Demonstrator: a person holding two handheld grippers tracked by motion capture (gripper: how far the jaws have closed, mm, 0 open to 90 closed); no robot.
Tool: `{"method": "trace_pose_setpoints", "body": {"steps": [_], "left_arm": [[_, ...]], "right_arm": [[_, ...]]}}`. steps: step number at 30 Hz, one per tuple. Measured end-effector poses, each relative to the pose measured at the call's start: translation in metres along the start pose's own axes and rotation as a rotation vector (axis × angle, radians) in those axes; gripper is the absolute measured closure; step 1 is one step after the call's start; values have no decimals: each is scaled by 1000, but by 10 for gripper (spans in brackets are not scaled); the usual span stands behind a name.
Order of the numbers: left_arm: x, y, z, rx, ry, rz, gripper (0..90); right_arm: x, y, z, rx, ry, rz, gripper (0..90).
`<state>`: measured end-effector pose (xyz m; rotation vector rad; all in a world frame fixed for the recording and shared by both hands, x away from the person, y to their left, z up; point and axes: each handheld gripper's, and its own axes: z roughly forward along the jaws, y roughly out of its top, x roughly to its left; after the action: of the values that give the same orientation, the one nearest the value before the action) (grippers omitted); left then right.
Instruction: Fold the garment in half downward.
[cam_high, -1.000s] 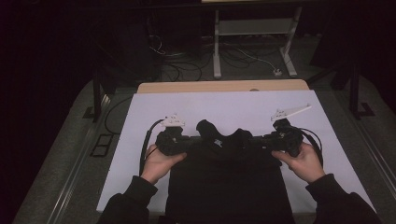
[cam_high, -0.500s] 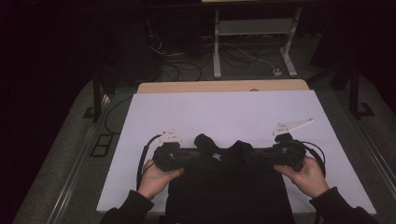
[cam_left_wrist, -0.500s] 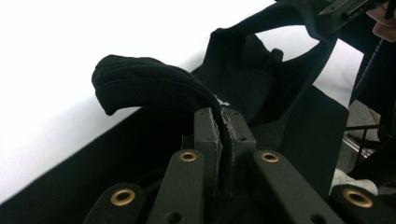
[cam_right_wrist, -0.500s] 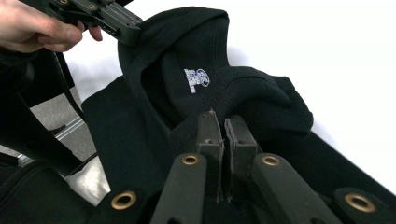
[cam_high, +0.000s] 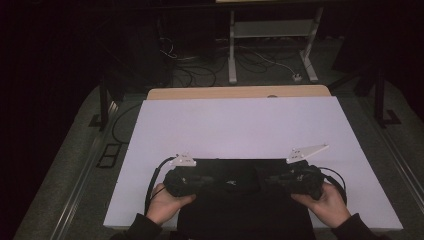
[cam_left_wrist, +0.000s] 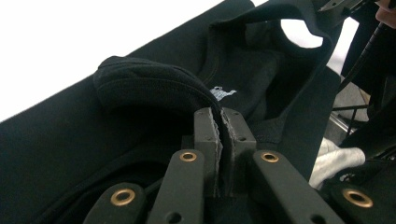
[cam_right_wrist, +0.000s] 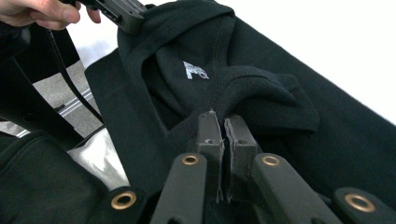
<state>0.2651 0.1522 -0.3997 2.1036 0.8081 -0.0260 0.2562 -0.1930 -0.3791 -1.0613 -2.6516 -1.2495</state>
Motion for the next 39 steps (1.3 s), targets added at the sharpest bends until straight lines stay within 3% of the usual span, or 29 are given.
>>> {"method": "trace_pose_setpoints", "body": {"steps": [6,13,28,34,39], "left_arm": [[0,-5,3,30,0,-1,849],[0,-12,5,58,-10,-11,847],[2,-19,11,116,-41,-42,845],[3,-21,11,126,-47,-44,841],[4,-21,9,97,-51,-57,817]], "right_arm": [[-2,-13,10,46,3,20,853],[-5,-23,14,67,37,59,852],[-4,-30,28,123,81,74,849],[-4,-33,32,141,95,79,829],[-3,-33,32,143,96,84,787]]}}
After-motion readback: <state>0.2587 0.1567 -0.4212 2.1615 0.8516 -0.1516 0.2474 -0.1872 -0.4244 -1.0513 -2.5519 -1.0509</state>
